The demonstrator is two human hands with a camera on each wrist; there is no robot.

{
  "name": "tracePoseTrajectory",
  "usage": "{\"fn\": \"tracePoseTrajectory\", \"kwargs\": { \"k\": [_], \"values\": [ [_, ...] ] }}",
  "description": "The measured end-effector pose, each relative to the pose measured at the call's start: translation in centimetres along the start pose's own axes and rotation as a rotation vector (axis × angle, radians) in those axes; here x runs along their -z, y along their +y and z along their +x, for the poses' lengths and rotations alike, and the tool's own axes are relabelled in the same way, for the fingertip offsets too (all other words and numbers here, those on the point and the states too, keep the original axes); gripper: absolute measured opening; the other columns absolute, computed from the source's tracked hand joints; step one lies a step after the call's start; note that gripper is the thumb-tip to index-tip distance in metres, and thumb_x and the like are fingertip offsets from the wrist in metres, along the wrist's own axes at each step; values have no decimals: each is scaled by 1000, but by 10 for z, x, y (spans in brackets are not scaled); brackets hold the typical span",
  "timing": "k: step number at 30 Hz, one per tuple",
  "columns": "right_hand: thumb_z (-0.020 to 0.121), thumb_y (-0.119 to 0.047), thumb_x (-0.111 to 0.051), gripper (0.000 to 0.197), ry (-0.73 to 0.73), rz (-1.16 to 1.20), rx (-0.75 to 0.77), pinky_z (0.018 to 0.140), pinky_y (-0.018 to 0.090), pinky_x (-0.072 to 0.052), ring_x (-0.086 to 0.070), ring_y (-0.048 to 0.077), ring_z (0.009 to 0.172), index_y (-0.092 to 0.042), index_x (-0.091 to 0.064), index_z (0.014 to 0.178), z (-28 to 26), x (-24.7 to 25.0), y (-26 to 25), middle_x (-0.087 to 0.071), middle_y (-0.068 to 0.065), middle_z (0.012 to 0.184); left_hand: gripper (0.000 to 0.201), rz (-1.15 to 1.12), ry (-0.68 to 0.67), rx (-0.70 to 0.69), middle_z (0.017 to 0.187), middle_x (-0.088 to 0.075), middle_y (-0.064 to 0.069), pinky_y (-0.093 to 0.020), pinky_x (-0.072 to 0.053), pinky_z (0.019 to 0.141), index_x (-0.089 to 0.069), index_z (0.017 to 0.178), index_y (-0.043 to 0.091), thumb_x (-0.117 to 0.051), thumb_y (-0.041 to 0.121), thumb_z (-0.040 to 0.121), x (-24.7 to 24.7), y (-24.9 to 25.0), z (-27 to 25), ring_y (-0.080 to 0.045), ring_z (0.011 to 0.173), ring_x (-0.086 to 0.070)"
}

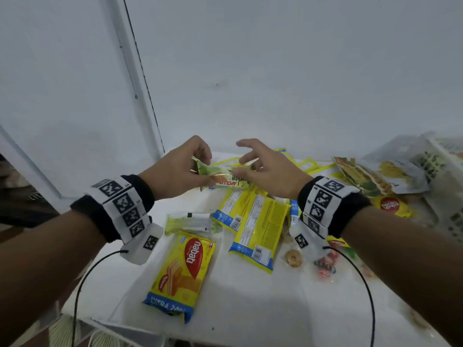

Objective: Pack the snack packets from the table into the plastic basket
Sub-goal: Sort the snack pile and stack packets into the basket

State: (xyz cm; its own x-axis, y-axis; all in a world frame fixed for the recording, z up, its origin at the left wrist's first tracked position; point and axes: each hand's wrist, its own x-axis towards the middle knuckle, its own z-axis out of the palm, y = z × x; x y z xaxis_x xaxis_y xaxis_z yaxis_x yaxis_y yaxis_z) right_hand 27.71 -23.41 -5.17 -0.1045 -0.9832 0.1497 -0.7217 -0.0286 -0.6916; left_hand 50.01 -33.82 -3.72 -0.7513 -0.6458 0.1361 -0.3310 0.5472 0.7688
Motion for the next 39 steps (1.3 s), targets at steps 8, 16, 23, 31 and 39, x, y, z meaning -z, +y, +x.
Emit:
{"fn": "tracePoseTrajectory", "kwargs": {
  "k": [8,16,23,31,39],
  "values": [
    [88,-38,-78,56,15,125,16,81,27,-53,-67,6,82,-36,-49,136,5,-4,-5,-74,-12,91,55,230,-143,135,115,-65,14,-25,-48,81,-65,115,40,-74,72,70,4,-6,6,-7,94,-63],
    [92,-54,-68,65,244,232,-117,64,19,-49,-70,4,86,-31,-37,144,-3,-14,-4,-64,-12,109,27,41,90,101,89,-75,2,-30,-47,58,-59,103,25,-69,47,92,-5,-4,17,-12,69,-62],
    [101,-33,-63,18,222,392,-94,88,47,-56,-74,17,87,-23,-58,115,-13,-32,-7,-77,-2,92,33,-36,-159,42,104,-70,-4,-49,-49,86,-51,110,20,-49,52,102,-26,-3,16,-21,95,-64],
    [103,-30,-56,31,284,-63,53,85,44,-53,-61,19,92,-28,-62,133,-19,-37,8,-61,0,98,64,518,175,-205,122,-51,-5,-41,-48,92,-46,128,13,-56,61,87,-23,-25,10,-23,110,-52],
    [101,-29,-60,27,136,-320,55,88,36,-43,-57,18,101,-24,-66,127,-22,-35,6,-65,1,107,54,374,-75,-254,134,-53,5,-29,-46,98,-39,147,33,-62,39,99,-24,-29,16,-8,117,-55]
  ]
}}
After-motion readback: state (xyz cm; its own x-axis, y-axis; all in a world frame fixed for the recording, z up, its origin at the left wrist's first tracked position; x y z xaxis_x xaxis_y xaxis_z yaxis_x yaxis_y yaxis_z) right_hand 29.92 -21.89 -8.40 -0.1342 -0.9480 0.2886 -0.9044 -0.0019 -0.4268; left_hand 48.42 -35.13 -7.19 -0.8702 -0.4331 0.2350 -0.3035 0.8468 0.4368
